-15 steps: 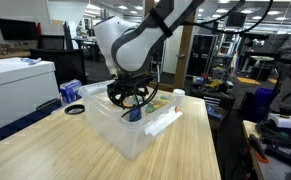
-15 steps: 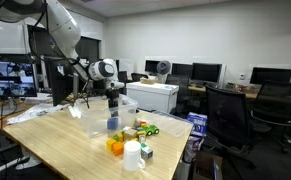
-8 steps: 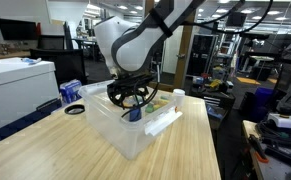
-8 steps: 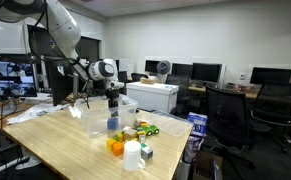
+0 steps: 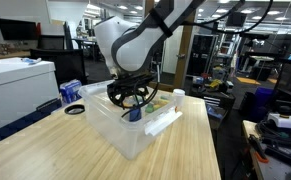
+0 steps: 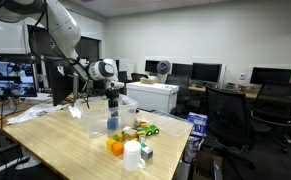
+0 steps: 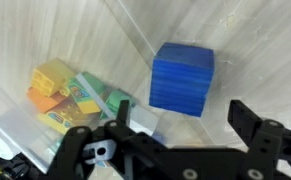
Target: Place the blue block on the wooden block
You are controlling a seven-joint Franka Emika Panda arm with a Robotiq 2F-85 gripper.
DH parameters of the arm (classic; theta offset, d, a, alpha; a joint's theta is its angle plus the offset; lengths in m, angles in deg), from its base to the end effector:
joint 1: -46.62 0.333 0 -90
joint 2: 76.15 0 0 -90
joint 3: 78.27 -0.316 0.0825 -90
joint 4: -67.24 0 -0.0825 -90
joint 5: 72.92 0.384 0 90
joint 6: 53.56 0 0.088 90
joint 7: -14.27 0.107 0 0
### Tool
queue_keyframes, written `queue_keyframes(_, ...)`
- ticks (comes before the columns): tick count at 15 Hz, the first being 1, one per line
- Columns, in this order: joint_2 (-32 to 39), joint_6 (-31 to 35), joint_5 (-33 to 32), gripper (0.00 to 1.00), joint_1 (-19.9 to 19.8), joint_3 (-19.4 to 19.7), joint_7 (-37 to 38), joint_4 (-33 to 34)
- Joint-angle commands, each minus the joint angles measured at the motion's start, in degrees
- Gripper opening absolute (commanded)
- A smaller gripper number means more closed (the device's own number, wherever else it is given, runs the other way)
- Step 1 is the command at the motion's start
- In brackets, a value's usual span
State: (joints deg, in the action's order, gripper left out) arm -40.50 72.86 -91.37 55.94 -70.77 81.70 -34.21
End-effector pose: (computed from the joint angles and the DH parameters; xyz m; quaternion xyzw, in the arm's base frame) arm 0.6417 0.0151 0.2001 0.8829 -0.4324 0.0143 0.1825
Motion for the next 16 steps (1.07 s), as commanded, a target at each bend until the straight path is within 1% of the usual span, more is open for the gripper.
queue_keyframes(1,0.1,-0.1,0.3,1.00,0.4,0.4,-0.2,0.1)
queue_keyframes(16,-0.2,0.6,0.5,1.00,0.2,0.2,-0.7,-0.5)
